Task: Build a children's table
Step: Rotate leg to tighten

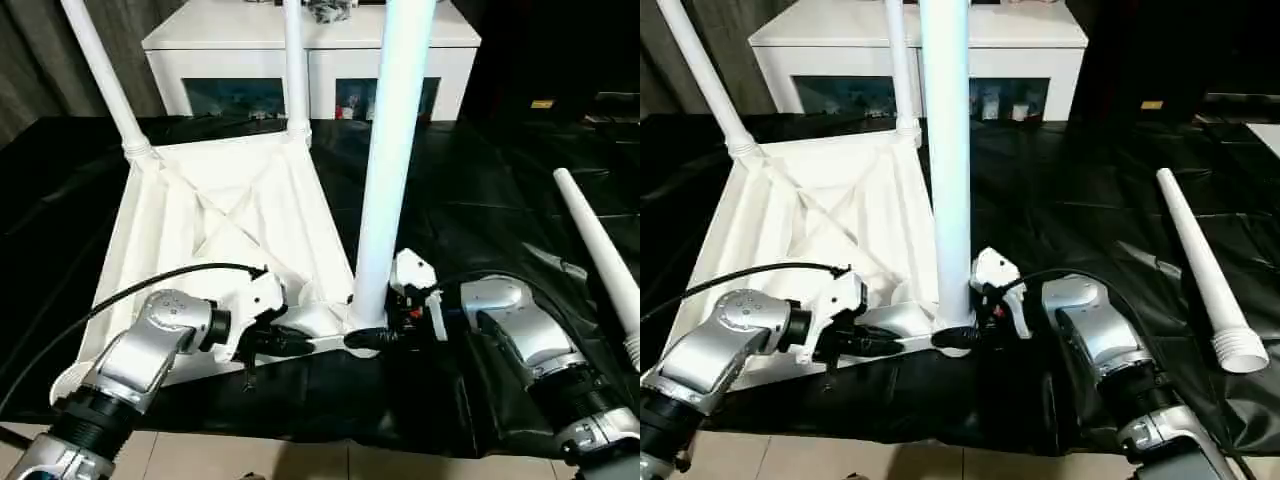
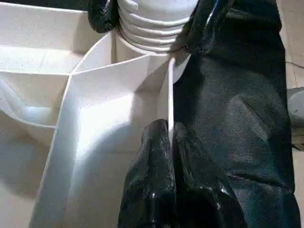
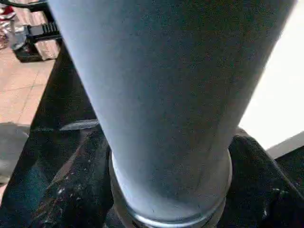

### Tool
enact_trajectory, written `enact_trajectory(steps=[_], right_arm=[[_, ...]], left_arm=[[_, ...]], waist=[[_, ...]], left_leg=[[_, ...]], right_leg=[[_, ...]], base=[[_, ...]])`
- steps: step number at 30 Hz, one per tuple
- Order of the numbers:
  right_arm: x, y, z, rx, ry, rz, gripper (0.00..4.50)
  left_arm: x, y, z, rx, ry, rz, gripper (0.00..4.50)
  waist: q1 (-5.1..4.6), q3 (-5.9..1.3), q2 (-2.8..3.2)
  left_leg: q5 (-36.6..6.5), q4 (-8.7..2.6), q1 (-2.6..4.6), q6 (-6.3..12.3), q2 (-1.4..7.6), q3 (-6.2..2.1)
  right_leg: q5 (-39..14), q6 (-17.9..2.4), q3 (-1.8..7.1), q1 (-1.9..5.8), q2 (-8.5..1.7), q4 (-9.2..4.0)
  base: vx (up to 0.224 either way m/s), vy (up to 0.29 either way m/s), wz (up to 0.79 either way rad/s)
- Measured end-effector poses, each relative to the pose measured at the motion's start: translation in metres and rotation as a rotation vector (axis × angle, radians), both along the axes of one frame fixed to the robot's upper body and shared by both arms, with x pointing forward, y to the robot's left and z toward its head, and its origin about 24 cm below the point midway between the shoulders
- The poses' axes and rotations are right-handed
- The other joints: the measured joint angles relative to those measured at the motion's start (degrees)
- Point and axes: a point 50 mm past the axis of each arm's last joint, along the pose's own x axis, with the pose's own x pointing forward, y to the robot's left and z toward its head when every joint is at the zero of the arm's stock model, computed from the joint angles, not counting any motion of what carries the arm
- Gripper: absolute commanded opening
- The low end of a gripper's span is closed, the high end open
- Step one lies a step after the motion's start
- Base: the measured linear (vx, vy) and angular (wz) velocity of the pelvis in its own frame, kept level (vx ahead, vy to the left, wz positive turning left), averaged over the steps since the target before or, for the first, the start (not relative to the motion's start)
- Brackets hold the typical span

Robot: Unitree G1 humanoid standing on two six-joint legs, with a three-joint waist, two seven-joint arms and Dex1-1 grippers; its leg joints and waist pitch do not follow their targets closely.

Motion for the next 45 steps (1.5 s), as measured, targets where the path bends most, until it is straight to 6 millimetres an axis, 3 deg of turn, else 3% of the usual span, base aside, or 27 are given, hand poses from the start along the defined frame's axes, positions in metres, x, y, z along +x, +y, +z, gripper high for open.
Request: enact_trajectory(steps=[4, 9, 13, 18, 23, 25, 30, 31, 37, 39, 40, 45], right_arm=[[0.014, 0.009, -0.007, 0.005, -0.039, -0.188, 2.72], [0.041, 0.014, -0.012, 0.018, -0.033, -0.63, 2.7], [0.053, 0.021, -0.012, -0.019, -0.051, -0.868, 2.7], [0.059, 0.028, -0.013, -0.029, -0.063, -1.015, 2.7], [0.062, 0.03, -0.014, -0.029, -0.094, -1.032, 2.7], [0.062, 0.03, -0.014, -0.026, -0.105, -1.03, 3.26], [0.058, 0.032, -0.016, -0.003, -0.107, -1.002, 3.61], [0.058, 0.031, -0.016, -0.001, -0.111, -1.002, 3.81], [0.048, 0.007, -0.009, 0.007, -0.187, -0.979, 3.89], [0.046, 0.001, -0.006, 0.004, -0.201, -0.976, 3.93], [0.044, 0.0, -0.005, 0.008, -0.206, -0.974, 3.93], [0.039, -0.002, 0.002, 0.017, -0.217, -0.971, 3.93]], left_arm=[[0.013, -0.003, -0.002, 0.02, -0.053, 0.102, 0.0], [0.038, -0.039, -0.007, -0.01, -0.069, 0.367, 0.0], [0.049, -0.064, -0.009, -0.015, -0.063, 0.495, 0.0], [0.056, -0.078, -0.01, -0.005, -0.082, 0.537, 0.0], [0.057, -0.081, -0.011, 0.003, -0.112, 0.538, 0.0], [0.057, -0.081, -0.011, 0.007, -0.127, 0.528, 0.0], [0.06, -0.075, -0.01, 0.024, -0.184, 0.518, 0.0], [0.06, -0.075, -0.01, 0.025, -0.19, 0.517, 0.0], [0.063, -0.077, -0.009, -0.007, -0.239, 0.493, 0.0], [0.064, -0.077, -0.008, -0.044, -0.256, 0.509, 0.55], [0.065, -0.076, -0.008, -0.065, -0.258, 0.522, 0.55], [0.083, -0.082, 0.042, -0.351, -0.329, 0.584, 1.0]], waist=[[-1.46, -0.01, 0.02], [-2.66, 0.0, -0.01], [-2.76, -0.09, 0.14], [-2.69, -0.29, 0.46], [-2.81, -0.44, 0.71], [-2.81, -0.44, 0.72], [-2.95, -0.34, 0.66], [-2.94, -0.33, 0.68], [-2.47, -0.27, 0.85], [-2.38, -0.22, 0.93], [-2.34, -0.21, 0.96], [-1.97, -0.16, 0.88]], left_leg=[[0.0, 0.08, 0.14, -0.03, -0.02, -0.02], [0.0, 0.07, 0.48, -0.09, -0.06, -0.04], [0.0, -0.04, 0.85, -0.1, -0.09, -0.13], [0.0, -0.11, 0.86, -0.09, -0.2, -0.27], [0.0, -0.29, 0.74, -0.08, -0.3, -0.33], [0.0, -0.35, 0.73, -0.08, -0.31, -0.33], [0.0, -0.58, 0.57, -0.08, -0.31, -0.39], [0.0, -0.61, 0.54, -0.08, -0.31, -0.4], [0.0, -0.72, 0.48, -0.08, -0.31, -0.41], [0.0, -0.71, 0.36, -0.08, -0.31, -0.4], [0.0, -0.71, 0.08, -0.08, -0.31, -0.41], [0.4, -0.33, -0.55, 0.48, -0.25, -0.44]], right_leg=[[0.0, 0.0, 0.05, 0.15, 0.0, 0.2], [-0.1, 0.2, 0.08, 0.33, -0.01, 0.2], [-0.2, 0.3, 0.01, 0.6, -0.01, 0.21], [-0.2, 0.4, 0.02, 0.75, -0.03, 0.06], [-0.2, 0.4, 0.01, 0.85, -0.04, -0.36], [-0.2, 0.4, 0.0, 0.84, -0.04, -0.42], [-0.2, 0.4, -0.09, 0.77, -0.03, -0.46], [-0.2, 0.4, -0.1, 0.75, -0.02, -0.46], [-0.2, 0.4, -0.1, 0.69, -0.02, -0.51], [-0.1, 0.2, -0.08, 0.61, -0.02, -0.51], [-0.1, 0.2, -0.09, 0.55, -0.02, -0.51], [-0.1, 0.2, -0.11, -0.15, 0.0, -0.51]], base=[[0.0, 0.0, 0.0], [0.0, 0.0, 0.0], [0.0, 0.0, 0.0], [0.0, 0.0, 0.0], [0.0, 0.0, 0.0], [0.0, 0.0, 0.0], [0.0, 0.0, 0.0], [0.0, 0.0, 0.0], [0.0, 0.0, 0.0], [0.0, 0.0, 0.0], [0.0, 0.0, 0.0], [0.0, 0.0, 0.0]])
